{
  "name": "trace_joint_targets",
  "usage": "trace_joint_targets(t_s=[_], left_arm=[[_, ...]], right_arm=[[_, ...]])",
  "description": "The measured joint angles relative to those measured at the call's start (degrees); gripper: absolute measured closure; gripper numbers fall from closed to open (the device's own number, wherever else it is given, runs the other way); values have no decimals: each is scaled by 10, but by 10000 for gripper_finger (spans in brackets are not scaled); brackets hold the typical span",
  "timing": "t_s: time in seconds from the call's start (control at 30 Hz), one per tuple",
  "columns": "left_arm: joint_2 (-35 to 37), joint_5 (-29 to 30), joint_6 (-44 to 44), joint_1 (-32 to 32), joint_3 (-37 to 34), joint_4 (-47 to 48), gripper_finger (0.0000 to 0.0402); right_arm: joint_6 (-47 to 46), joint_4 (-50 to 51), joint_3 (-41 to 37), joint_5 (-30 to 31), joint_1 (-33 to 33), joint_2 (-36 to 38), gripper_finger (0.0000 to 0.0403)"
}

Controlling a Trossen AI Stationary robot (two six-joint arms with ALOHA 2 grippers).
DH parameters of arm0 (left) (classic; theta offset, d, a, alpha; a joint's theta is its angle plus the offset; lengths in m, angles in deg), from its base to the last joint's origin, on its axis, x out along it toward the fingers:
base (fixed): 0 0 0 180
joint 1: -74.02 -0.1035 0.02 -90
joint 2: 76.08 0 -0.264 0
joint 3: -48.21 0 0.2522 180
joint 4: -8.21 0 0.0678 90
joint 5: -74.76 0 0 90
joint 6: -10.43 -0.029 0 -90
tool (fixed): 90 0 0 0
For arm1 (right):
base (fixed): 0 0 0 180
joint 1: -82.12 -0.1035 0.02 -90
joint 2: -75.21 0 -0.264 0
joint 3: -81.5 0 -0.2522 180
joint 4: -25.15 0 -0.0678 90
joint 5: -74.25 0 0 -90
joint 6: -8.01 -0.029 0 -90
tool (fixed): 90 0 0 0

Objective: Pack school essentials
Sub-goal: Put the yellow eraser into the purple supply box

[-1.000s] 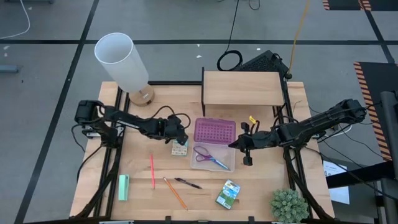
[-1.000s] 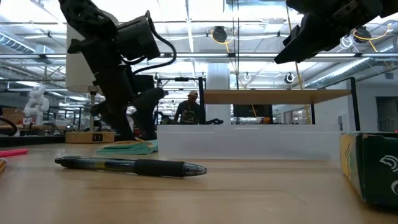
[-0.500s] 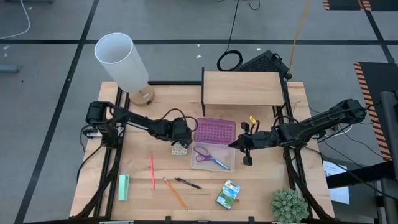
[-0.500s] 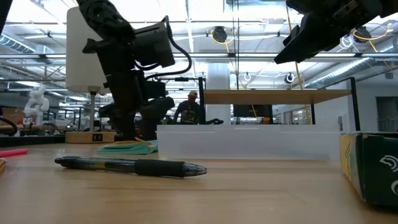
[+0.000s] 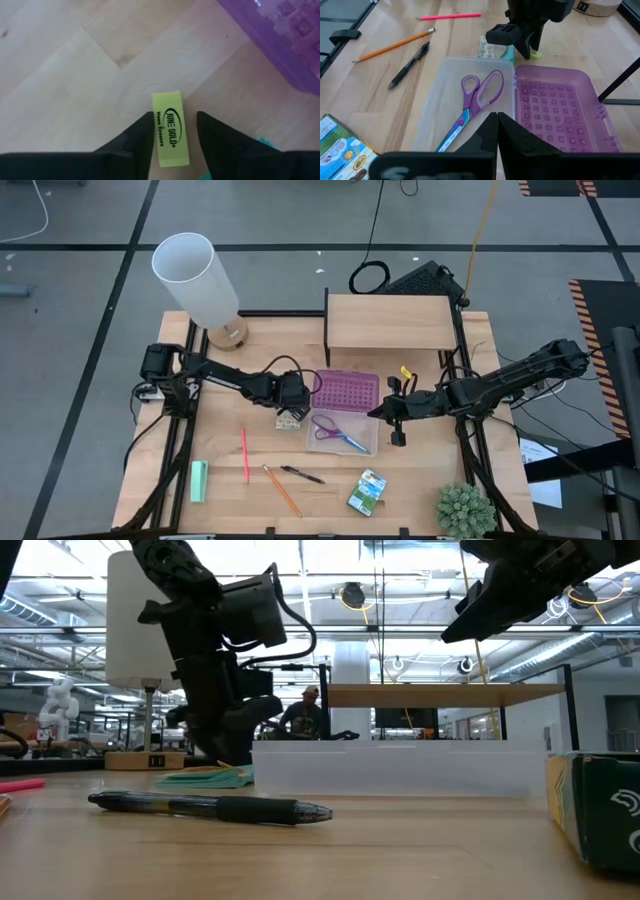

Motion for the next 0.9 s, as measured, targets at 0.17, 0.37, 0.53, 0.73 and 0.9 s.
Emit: trace_joint_targets(t_s=[0.17, 0.37, 0.53, 0.73, 0.9], left_arm=[[0, -4, -29, 0, 0, 1, 281], [0, -5, -63, 0, -1, 1, 305], [0, -5, -76, 0, -1, 1, 310], [3, -6, -93, -1, -2, -5, 311], [28, -10, -109, -2, -5, 7, 311]], right_arm=[[0, 0, 0, 0, 0, 0, 403], [0, 0, 0, 0, 0, 0, 403], [0, 0, 0, 0, 0, 0, 403], [0, 0, 0, 0, 0, 0, 403], [0, 1, 0, 0, 0, 0, 403]])
